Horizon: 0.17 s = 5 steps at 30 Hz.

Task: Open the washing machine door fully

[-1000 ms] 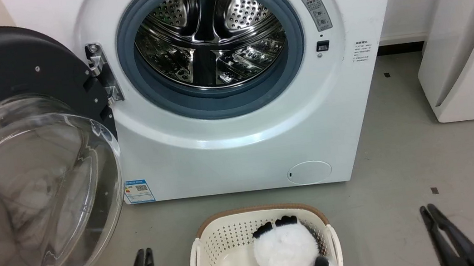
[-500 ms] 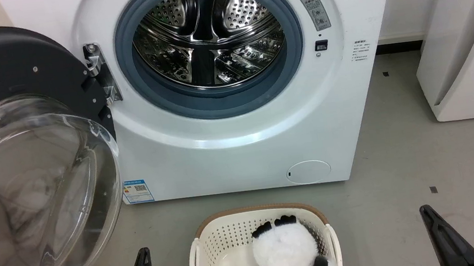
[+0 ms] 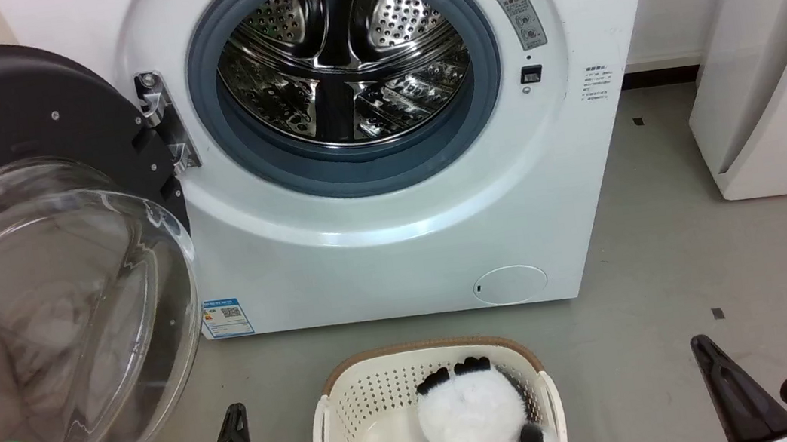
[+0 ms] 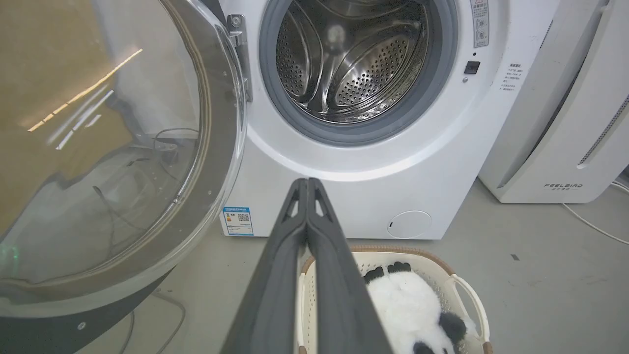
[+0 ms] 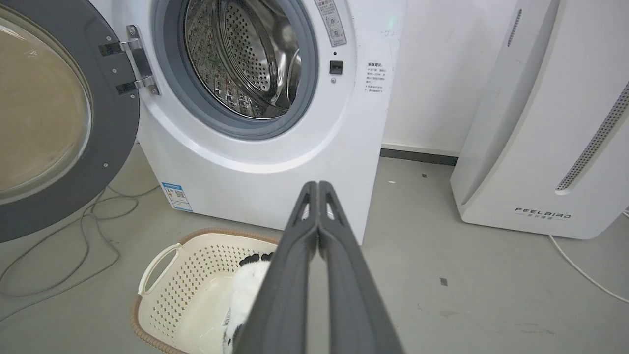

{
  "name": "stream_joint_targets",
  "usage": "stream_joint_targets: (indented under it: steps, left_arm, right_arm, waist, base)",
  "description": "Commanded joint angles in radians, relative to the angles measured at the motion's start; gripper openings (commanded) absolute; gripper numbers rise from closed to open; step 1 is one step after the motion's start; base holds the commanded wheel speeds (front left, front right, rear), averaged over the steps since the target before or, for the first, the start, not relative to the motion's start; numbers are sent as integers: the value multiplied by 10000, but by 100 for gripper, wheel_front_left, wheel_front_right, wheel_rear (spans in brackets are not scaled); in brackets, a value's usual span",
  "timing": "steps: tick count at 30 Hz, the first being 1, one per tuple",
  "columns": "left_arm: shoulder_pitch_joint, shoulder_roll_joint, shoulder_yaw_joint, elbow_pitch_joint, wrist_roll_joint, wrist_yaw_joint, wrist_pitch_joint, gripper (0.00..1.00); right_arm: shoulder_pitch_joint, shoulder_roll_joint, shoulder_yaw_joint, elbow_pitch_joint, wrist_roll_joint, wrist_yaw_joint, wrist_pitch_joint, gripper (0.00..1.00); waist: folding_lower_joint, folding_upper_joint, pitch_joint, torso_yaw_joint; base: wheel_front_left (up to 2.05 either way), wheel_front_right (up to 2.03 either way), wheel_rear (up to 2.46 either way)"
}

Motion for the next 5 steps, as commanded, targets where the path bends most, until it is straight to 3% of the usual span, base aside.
stream_joint_targets:
  steps: [1,5]
  left_arm:
    - [-175,-45,46,-64,87,-52,90,0]
    - [-217,-76,97,-91,160,-83,172,0]
  right_arm:
    - [-219,6,8,22,-21,2,18,0]
    - [-282,7,21,54,-39,2,44,0]
  waist:
    - [0,0,1,-2]
    - [0,0,7,-13]
  base:
    - [0,0,0]
    - [0,0,0]
